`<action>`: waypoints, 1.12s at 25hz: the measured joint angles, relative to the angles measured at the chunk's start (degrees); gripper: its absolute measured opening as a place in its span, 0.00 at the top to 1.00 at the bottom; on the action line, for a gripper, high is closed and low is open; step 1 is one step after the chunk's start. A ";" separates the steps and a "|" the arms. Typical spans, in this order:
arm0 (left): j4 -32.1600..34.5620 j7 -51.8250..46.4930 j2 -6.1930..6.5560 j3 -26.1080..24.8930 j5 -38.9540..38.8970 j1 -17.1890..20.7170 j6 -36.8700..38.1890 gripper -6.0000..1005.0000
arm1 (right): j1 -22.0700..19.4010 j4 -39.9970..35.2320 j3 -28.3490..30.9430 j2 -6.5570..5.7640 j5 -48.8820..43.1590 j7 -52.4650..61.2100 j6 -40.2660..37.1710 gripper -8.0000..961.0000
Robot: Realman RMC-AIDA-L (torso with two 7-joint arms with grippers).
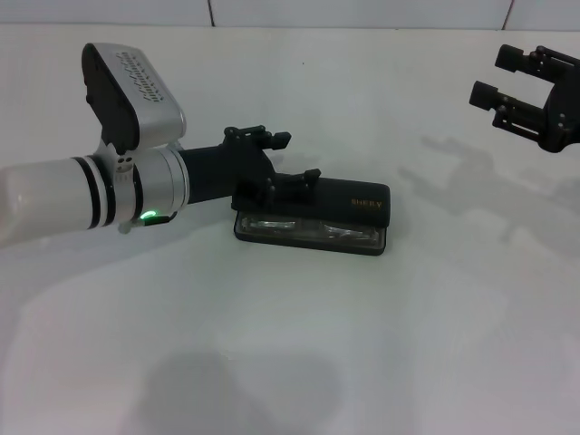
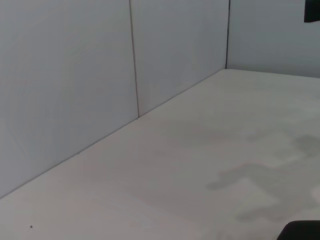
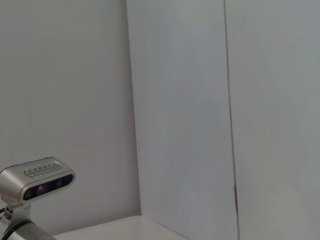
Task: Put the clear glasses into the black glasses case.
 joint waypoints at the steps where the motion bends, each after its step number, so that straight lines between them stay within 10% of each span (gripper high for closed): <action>1: 0.00 0.07 0.00 0.00 0.05 0.04 0.00 0.30 | 0.00 0.00 -0.02 0.00 0.00 0.00 -0.01 0.35; 13: 0.87 1.66 0.09 1.64 -1.92 1.63 1.90 0.30 | 0.03 0.07 -0.58 0.09 0.00 0.00 -0.14 0.35; 19: 2.58 6.72 0.94 -2.03 -12.37 4.28 21.72 0.29 | 0.33 -0.09 -1.25 -0.17 -0.59 0.03 -2.64 0.33; 25: 4.25 1.97 5.45 -3.65 -11.82 6.43 41.32 0.29 | 2.74 -0.46 -6.33 -1.98 -4.58 0.88 -15.48 0.27; 28: 4.39 6.54 5.79 -4.75 -12.35 9.88 44.38 0.29 | 2.70 -0.51 -6.47 -2.03 -5.41 -0.23 -18.11 0.24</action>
